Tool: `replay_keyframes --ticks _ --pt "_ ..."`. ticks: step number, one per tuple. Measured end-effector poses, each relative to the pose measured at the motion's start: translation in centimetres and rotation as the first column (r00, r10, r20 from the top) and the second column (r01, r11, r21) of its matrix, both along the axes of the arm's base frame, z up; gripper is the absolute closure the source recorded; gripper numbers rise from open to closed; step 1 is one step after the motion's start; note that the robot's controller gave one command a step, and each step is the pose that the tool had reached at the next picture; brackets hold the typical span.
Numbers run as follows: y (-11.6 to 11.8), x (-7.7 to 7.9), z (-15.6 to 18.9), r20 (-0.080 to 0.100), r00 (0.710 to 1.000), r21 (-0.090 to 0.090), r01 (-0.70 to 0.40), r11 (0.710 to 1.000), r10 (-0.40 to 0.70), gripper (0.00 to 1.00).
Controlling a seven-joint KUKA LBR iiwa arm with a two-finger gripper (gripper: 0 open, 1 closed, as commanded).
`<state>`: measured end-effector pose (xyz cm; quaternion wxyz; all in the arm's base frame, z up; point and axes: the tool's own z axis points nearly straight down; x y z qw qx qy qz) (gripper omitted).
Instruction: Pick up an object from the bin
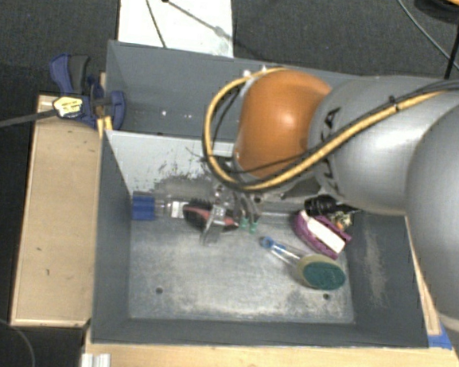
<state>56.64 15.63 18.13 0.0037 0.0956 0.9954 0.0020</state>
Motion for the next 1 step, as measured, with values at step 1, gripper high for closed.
replay_keyframes --ticks 1 --pt "-3.18 -1.34 6.2 0.0 1.0 -0.002 0.027 1.0 -0.027 1.0"
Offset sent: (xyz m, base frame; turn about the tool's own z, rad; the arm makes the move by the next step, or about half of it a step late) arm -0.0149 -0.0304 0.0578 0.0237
